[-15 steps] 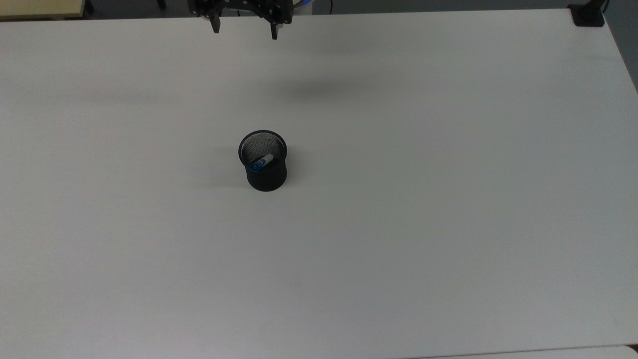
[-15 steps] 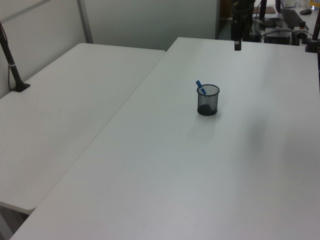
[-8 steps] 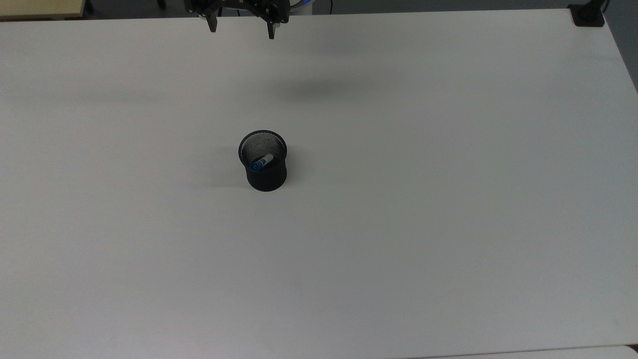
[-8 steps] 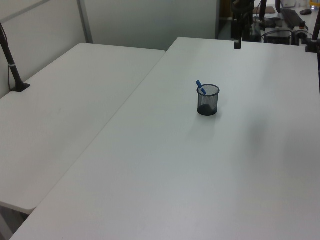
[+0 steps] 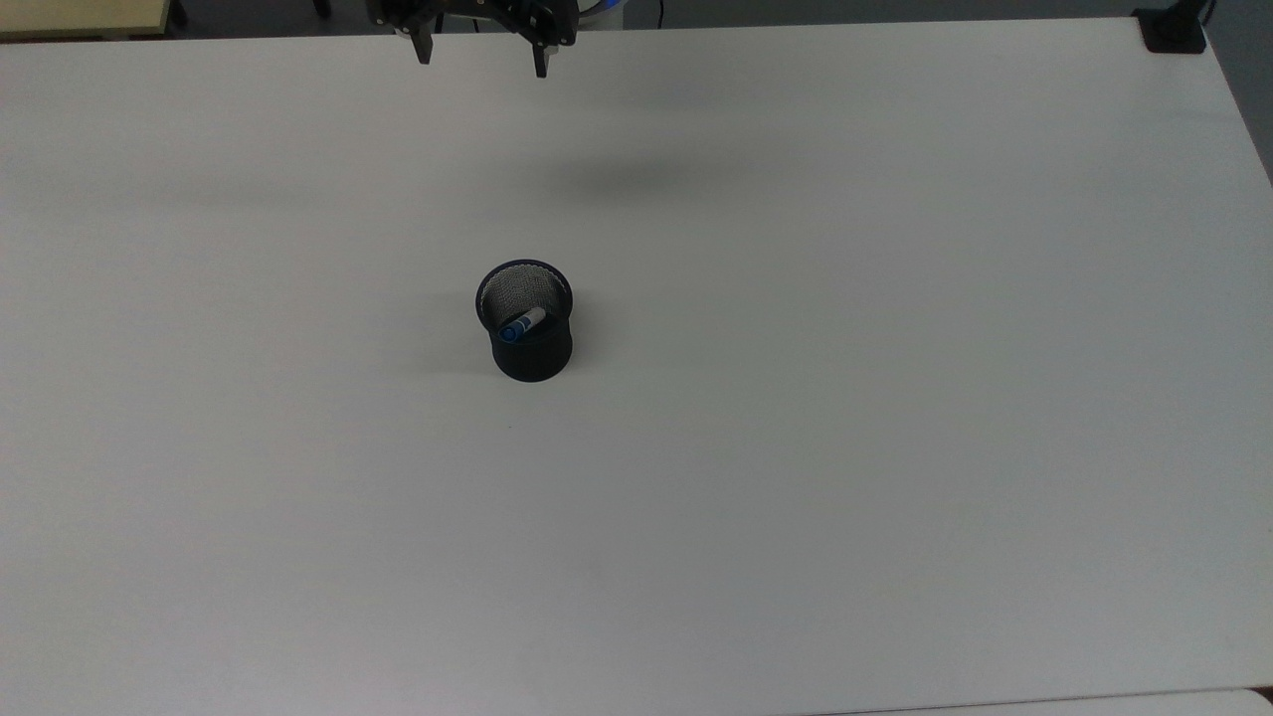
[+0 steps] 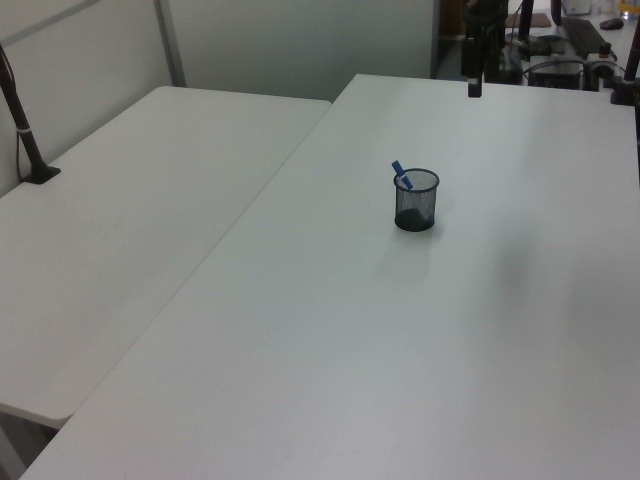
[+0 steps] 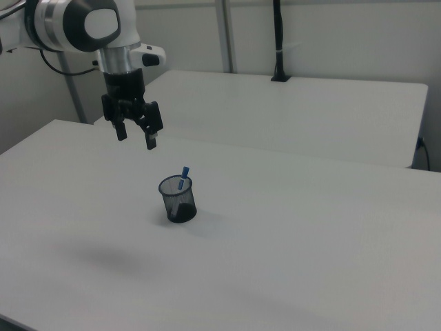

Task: Insert the marker

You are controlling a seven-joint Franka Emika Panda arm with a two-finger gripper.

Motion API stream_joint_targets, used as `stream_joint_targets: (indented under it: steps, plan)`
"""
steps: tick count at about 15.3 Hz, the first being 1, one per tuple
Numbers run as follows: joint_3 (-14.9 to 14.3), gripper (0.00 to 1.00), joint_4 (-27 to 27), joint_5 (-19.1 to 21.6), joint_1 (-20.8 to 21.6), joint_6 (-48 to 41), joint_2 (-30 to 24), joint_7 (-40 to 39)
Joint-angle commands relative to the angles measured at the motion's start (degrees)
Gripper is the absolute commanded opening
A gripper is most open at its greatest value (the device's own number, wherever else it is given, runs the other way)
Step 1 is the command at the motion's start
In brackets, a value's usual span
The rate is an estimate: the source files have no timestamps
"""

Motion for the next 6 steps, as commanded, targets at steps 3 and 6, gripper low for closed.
stream_joint_targets:
  steps: [3, 6]
  plan:
    - [0.21, 1.00, 1.15, -0.03, -1.07, -1.48, 0.22, -1.06]
    - [0.30, 1.00, 1.15, -0.03, -1.16, -1.47, 0.22, -0.97]
